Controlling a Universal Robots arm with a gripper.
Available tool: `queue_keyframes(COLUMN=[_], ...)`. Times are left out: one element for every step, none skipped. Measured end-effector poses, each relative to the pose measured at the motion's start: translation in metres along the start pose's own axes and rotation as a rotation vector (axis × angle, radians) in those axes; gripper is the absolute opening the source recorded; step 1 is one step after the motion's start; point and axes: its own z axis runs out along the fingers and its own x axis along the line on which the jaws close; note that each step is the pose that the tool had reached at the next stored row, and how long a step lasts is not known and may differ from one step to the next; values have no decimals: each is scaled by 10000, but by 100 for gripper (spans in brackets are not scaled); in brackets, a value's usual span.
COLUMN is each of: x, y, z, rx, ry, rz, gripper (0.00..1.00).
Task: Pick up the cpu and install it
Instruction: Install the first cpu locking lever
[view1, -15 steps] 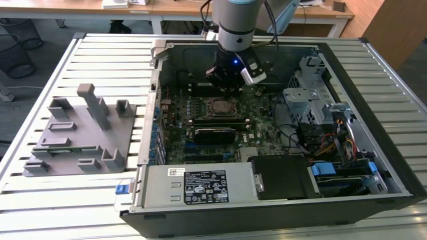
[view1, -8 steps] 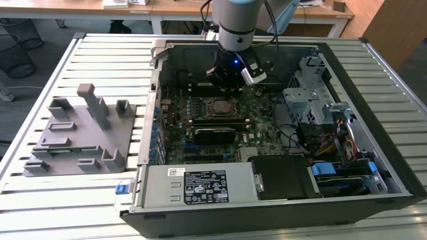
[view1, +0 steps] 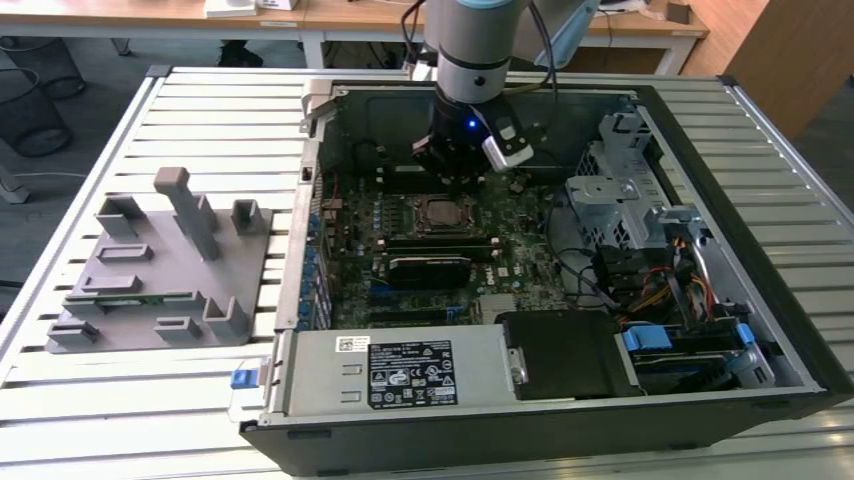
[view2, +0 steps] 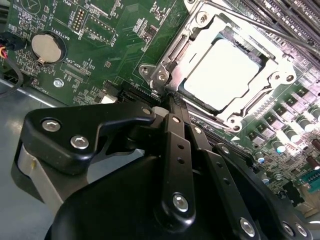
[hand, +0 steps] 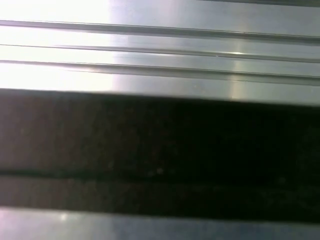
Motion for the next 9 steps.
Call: queue_keyframes(x=[0,1,0,0,-1,-1,0,0,0], y=[-2,-2,-2,-1,-1,-2,-2,-3,-3], z=[5,11,18,26,31,34,36,38,38], rx=[36,63,82,95,115,123,125,125,117], ry=[4,6,8,8,10,13,13,14,13], rz=[0,0,0,0,0,0,0,0,1], gripper=[11,11,11,11,11,11,11,11,11])
